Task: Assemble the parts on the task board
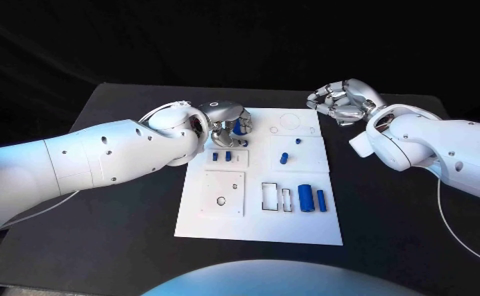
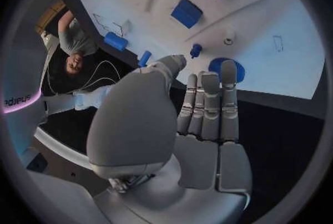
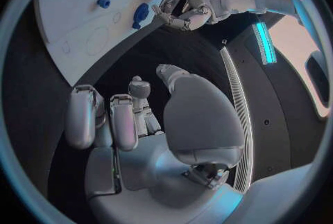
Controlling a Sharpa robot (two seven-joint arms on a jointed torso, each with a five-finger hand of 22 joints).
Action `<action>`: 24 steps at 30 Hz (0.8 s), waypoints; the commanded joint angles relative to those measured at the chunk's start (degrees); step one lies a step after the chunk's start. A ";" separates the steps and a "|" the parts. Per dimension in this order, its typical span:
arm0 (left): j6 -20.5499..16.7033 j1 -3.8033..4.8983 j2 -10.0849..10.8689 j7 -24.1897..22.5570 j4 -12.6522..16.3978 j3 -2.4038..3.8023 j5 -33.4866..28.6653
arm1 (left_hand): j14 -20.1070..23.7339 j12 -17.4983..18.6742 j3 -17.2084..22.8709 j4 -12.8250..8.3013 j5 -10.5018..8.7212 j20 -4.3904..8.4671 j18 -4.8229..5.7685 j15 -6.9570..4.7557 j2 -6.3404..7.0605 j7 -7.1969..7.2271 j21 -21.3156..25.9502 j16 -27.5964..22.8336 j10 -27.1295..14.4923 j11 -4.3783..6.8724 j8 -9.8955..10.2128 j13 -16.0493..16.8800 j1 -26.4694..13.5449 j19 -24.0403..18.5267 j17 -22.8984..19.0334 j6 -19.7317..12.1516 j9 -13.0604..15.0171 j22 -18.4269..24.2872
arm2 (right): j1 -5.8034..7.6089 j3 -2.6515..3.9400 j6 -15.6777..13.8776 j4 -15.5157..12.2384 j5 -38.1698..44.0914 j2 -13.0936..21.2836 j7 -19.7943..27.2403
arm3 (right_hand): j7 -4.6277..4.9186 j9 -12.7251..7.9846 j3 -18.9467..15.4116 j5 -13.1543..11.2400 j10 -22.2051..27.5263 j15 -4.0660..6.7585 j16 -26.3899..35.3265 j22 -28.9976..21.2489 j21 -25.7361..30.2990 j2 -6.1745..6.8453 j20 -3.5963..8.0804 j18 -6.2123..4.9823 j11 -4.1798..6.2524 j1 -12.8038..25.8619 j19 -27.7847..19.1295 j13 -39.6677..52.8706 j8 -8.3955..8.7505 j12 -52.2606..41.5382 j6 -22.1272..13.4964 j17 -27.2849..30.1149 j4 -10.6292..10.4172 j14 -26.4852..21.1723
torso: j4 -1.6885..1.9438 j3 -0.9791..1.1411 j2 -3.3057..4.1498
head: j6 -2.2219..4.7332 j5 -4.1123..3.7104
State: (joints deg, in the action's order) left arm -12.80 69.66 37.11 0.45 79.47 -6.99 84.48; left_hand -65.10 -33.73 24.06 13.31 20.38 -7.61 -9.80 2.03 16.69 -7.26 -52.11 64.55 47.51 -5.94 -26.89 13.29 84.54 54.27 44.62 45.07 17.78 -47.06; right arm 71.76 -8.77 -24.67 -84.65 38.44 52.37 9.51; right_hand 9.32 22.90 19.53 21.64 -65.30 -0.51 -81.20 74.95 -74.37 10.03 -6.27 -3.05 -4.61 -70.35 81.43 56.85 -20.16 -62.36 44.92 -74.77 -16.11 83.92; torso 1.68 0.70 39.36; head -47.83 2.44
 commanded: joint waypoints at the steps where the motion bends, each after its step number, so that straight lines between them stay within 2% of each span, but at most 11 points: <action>1: 4.08 -0.03 -0.67 -0.17 -0.54 0.00 3.44 | -0.89 0.41 0.34 -0.31 0.02 -0.13 -0.43 -0.02 -0.06 -0.16 -1.15 1.04 0.39 -0.07 0.63 -0.39 0.57 0.94 0.70 0.67 -0.35 -1.13 | -0.04 0.00 0.48 -0.14 0.43 -0.04 0.59 | -0.01 -0.07 -0.13 0.24 0.05 0.50 0.36 5.59 0.28 -0.51 0.22 -0.70 0.22 -0.01 -0.09 -0.02 -0.21 -0.14 -0.43 -0.02 0.17 2.38 | 0.08 0.01 -0.04 | -0.03 -0.07; 9: 6.76 -0.04 -2.00 0.91 -1.57 0.00 4.06 | -1.76 0.87 0.72 -0.45 -0.09 -0.13 -0.12 0.02 -0.04 -0.28 -2.86 2.55 0.71 -0.08 1.22 -1.10 0.60 2.10 1.40 1.29 -0.89 -2.89 | -0.04 0.00 0.48 -0.18 0.44 -0.06 0.60 | -0.01 -0.07 -0.13 0.24 0.05 0.50 0.36 5.59 0.28 -0.51 0.22 -0.70 0.22 -0.01 -0.09 -0.02 -0.21 -0.14 -0.43 -0.02 0.17 2.38 | 0.04 0.04 -0.09 | -0.12 -0.11; 15: 8.58 -0.04 -2.71 2.37 -2.24 0.01 4.63 | -4.20 0.81 2.27 -1.01 -0.15 0.07 0.39 -0.24 -0.24 -0.25 -5.97 5.98 2.47 0.23 1.74 -1.84 1.19 4.18 4.25 2.91 -1.54 -6.06 | -0.04 0.00 0.50 -0.19 0.44 -0.09 0.59 | 0.00 -0.09 -0.12 0.35 0.10 0.50 0.39 5.58 0.33 -0.57 0.23 -0.71 0.22 -0.19 -0.10 -0.10 -0.27 -0.10 -0.46 0.01 0.26 2.37 | 0.10 0.04 -0.11 | -0.13 -0.22; 24: 9.62 -0.04 -3.51 3.32 -2.76 0.05 4.76 | -5.35 1.01 4.57 -1.79 -0.29 0.22 0.70 -0.32 -0.42 -0.50 -8.09 7.80 3.41 0.26 2.28 -2.51 1.60 5.26 5.02 4.01 -2.09 -8.15 | -0.04 0.00 0.55 -0.21 0.44 -0.15 0.60 | 0.00 -0.09 -0.13 0.35 0.11 0.50 0.38 5.59 0.32 -0.58 0.23 -0.71 0.22 -0.20 -0.09 -0.11 -0.28 -0.09 -0.46 0.00 0.26 2.37 | 0.09 0.03 -0.09 | -0.21 -0.23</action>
State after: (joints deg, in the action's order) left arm -5.21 69.64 33.82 2.80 76.70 -6.99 88.56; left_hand -69.94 -32.99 28.26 11.52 20.39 -7.39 -9.78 1.74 16.23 -7.81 -60.01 72.14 50.40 -5.73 -24.82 10.85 85.60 58.99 49.57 48.69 15.75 -55.03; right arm 71.76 -8.77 -24.68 -84.75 38.45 52.28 9.59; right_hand 9.32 22.90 19.53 21.64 -65.30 -0.51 -81.20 74.93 -74.37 10.03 -6.27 -3.05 -4.61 -70.35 81.43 56.79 -20.16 -62.36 44.92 -74.76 -16.11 83.92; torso 1.80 0.74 39.27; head -47.97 2.21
